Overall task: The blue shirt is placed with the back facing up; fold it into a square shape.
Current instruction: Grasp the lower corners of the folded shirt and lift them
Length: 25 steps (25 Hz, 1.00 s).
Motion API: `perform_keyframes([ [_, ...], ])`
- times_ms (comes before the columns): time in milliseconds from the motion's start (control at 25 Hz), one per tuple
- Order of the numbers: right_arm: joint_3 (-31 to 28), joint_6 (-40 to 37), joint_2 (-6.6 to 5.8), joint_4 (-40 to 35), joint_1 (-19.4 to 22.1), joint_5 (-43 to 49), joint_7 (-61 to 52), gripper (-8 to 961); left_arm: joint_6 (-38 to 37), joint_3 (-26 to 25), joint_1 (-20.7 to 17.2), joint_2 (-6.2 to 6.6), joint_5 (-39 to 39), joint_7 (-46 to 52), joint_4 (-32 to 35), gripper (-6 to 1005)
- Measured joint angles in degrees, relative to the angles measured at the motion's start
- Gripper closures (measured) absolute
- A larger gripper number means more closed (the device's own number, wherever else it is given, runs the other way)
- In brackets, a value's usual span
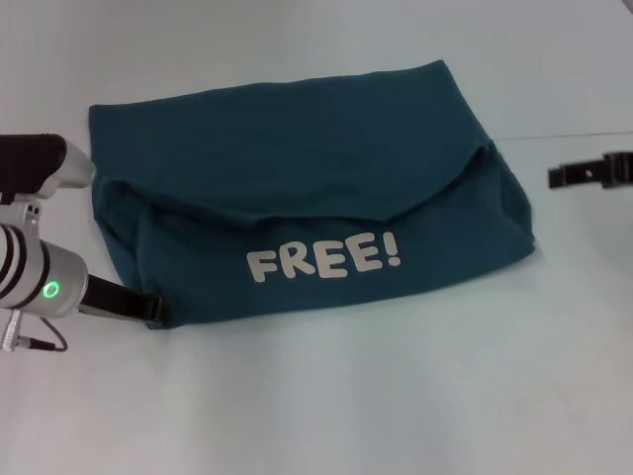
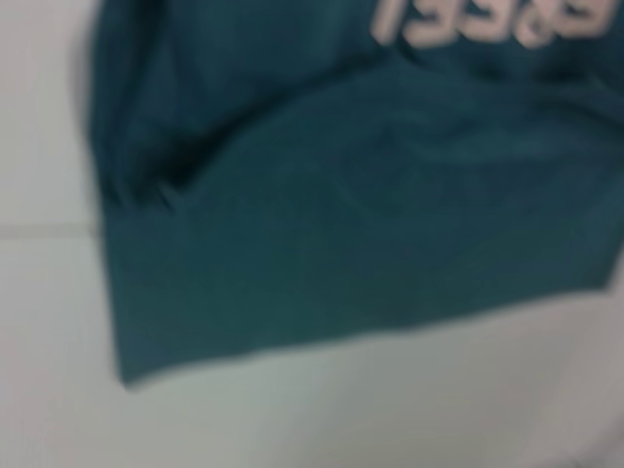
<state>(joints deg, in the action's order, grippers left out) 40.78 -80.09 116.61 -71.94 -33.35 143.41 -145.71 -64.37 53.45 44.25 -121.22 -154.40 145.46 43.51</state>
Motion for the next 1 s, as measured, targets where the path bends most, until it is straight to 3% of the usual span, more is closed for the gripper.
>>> perform_keyframes([
  [320,0.7,-4.1,0.63,1.1,-1.6,13.8,-5.4,55,-0.1,0.5,0.0,0.02,0.0,-0.4,0.0,962],
  [720,0.4,5.9,2.59,8.3,-1.9,13.4,-5.4,72,-0.2,0.5,0.0,-0.11,0.0,-1.0,0.0,959],
  [1000,2.7,14.2,2.89,14.8,-2.3,7.9,-4.7,103,0.0,1.5,-0.1,-0.48,0.0,-1.4,0.0,958],
])
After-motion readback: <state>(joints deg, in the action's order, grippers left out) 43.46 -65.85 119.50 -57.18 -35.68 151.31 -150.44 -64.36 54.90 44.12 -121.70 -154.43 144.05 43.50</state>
